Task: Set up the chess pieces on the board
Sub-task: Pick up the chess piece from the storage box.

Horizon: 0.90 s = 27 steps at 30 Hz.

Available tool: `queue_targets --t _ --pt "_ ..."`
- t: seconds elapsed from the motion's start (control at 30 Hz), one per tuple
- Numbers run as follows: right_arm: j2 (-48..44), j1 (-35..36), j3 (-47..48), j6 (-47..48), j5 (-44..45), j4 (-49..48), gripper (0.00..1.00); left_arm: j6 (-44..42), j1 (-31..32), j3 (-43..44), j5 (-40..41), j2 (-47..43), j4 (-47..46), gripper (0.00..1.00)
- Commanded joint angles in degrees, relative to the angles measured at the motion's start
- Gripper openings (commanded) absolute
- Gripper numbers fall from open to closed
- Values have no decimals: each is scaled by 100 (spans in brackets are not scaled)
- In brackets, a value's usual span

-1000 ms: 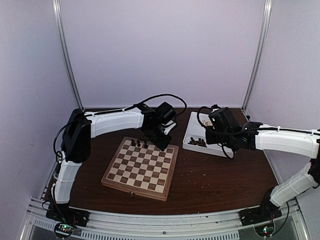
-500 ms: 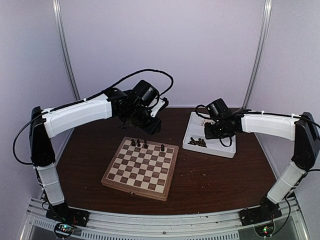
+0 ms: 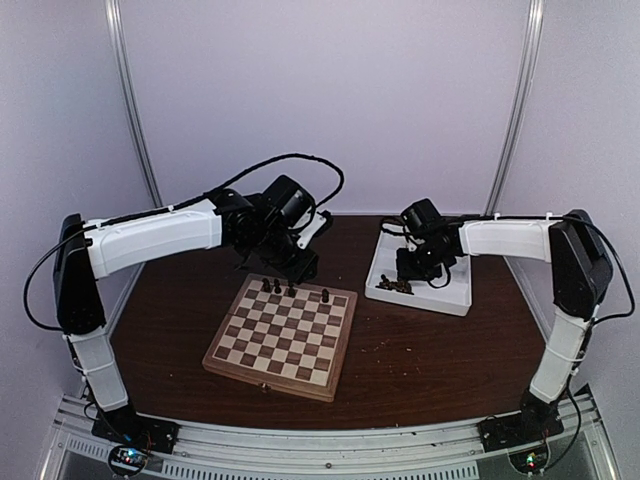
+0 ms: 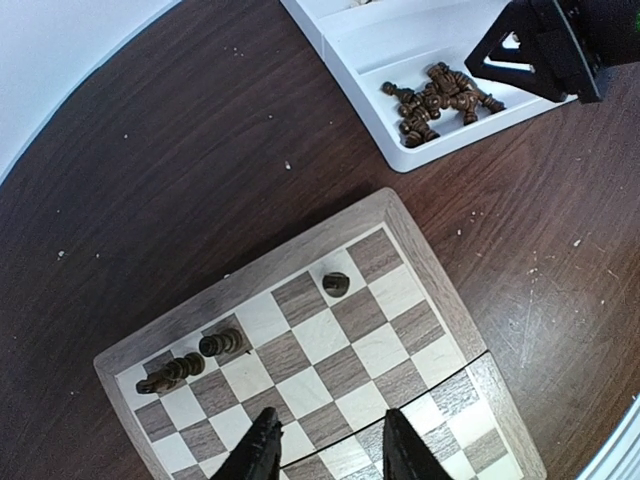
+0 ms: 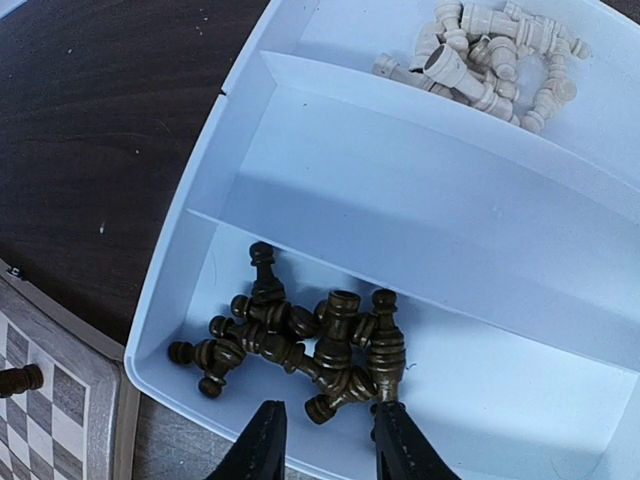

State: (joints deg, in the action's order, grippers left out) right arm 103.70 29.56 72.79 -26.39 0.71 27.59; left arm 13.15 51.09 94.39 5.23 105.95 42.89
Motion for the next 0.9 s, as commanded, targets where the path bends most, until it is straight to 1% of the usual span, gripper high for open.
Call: queue_targets --t 0.0,0.37,0.43,0.87 --pt "225 -64 314 -276 -210 -60 33 142 -3 -161 -122 -398 -347 36" --pt "992 -88 946 -588 -97 163 29 183 -3 -426 -64 -582 -378 36" --pt "1117 -83 1048 -631 90 253 29 181 -3 -461 -49 -606 -378 36" --pt "1548 -83 1334 -702 484 481 28 155 -3 -632 61 -673 -432 36"
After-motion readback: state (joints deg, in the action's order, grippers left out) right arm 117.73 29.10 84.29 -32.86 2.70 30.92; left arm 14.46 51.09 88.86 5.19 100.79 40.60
